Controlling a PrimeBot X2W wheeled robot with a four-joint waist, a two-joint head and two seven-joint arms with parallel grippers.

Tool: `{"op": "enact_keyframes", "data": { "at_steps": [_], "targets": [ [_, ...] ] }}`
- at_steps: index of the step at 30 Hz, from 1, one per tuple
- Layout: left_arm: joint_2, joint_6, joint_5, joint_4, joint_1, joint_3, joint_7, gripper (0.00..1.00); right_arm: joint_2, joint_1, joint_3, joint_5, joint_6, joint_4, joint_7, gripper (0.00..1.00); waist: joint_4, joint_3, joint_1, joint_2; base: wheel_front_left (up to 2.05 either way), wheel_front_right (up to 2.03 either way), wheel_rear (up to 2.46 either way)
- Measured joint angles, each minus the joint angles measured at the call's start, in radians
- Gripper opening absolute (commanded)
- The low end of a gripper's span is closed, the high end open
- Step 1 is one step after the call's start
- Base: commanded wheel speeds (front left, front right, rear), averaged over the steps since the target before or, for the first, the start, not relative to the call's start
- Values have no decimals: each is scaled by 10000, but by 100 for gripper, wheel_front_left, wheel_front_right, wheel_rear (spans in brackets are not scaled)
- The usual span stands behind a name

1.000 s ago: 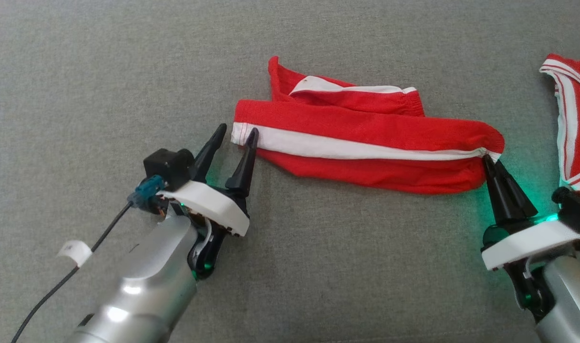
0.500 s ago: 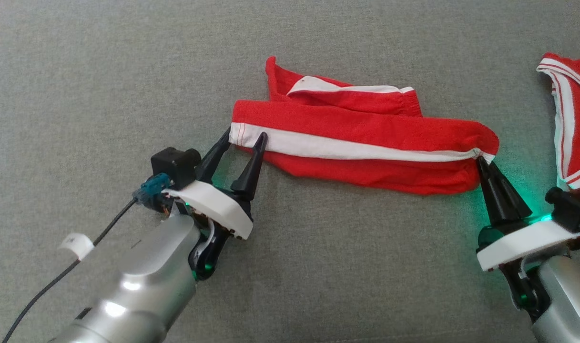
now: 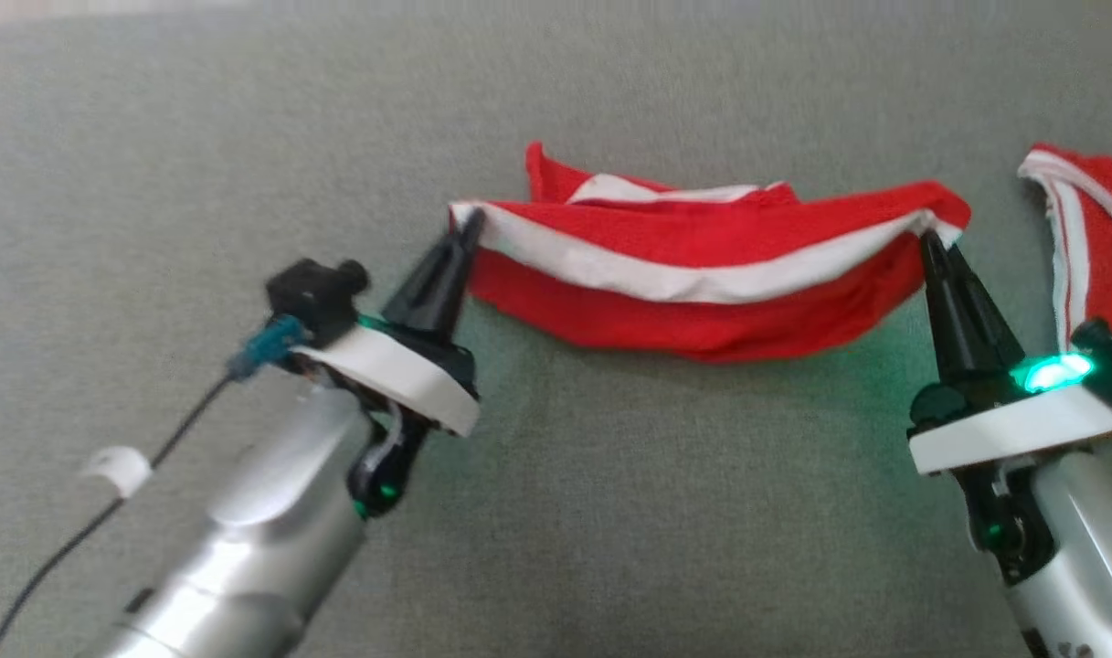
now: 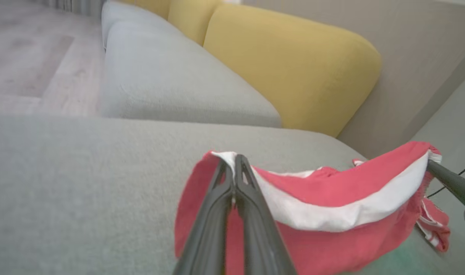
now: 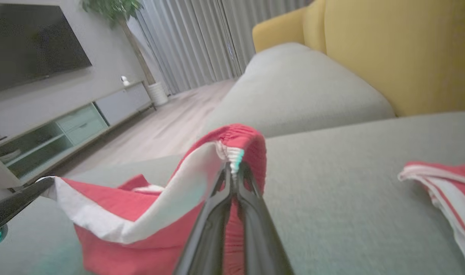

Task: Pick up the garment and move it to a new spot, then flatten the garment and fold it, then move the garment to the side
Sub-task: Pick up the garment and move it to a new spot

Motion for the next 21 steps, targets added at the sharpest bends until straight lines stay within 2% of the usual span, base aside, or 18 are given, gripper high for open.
{"op": "enact_keyframes", "data": {
  "at_steps": [5, 15, 21],
  "targets": [
    [759, 0, 357, -917, -30, 794, 0, 0, -157, -578, 575, 288, -2, -644, 0, 0, 254, -946, -1, 0, 0, 0, 0],
    [2219, 4, 430, -1958, -470, 1212, 146, 0, -968, -1489, 1348, 1578, 0, -1501, 263, 0, 880, -2569, -4, 0, 0, 0, 0],
    [2991, 520, 401, -2953, -724, 1601, 823, 0, -1415, -2089, 1396, 2211, 0, -2366, 1110, 0, 1324, -2854, -4, 1, 0, 0, 0]
  ]
}}
